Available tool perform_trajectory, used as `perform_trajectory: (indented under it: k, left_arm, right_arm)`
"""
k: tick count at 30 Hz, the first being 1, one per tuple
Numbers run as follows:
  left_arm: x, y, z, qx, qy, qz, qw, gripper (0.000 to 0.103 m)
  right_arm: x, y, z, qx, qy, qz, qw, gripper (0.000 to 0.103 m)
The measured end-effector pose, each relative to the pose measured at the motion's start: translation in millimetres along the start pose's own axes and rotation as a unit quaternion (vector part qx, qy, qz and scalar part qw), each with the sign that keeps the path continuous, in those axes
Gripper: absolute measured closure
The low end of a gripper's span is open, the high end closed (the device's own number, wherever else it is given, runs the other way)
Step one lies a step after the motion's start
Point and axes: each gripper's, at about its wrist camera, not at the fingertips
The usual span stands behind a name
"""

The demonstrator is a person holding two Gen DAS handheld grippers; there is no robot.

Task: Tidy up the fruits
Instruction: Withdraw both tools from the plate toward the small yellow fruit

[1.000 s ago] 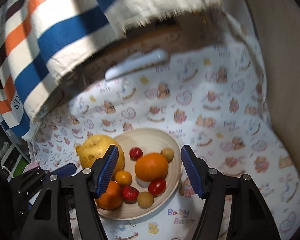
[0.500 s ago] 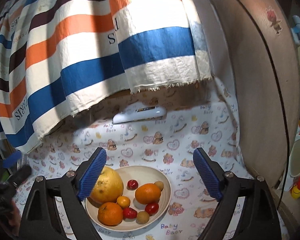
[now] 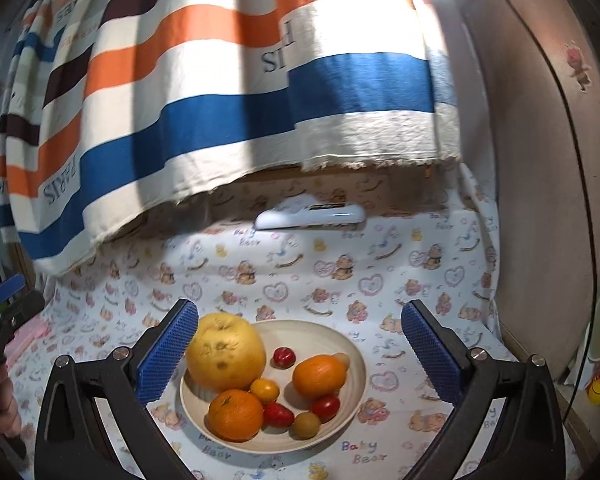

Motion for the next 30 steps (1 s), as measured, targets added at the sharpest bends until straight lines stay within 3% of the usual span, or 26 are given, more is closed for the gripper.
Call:
perform_trajectory:
  k: [7,18,24,30]
  left_arm:
    - [12,-19,14,-0.033,-0.019,-0.022,0.9990,0.000]
    - [23,-20,26,-0.024,-0.047,-0.035,0.9980,0.000]
    - [23,-29,19,-0.039,-0.057,-0.041,0.9968,0.000]
    - [26,-57,7,-0.058,-0.062,-0.052,0.9950,0.004]
  right_arm:
    - [2,-21,11,-0.038,-0.013,-0.016,0.999,0.001]
    - [-3,-37,18,-0.051,-0.026,-0.047,0.997,0.001]
    - [-4,-41,18,-0.058,-0.024,-0.045,0.997,0.001]
    - [2,-56,-3,-0.054,-0.045,-0.053,0.996,0.001]
Point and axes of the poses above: each gripper's, at about its wrist camera, not at the fingertips, and x roughly the way its jaws point, y to its right, z to its underside, and after that the axes turned 5 degrees about y, right-handed
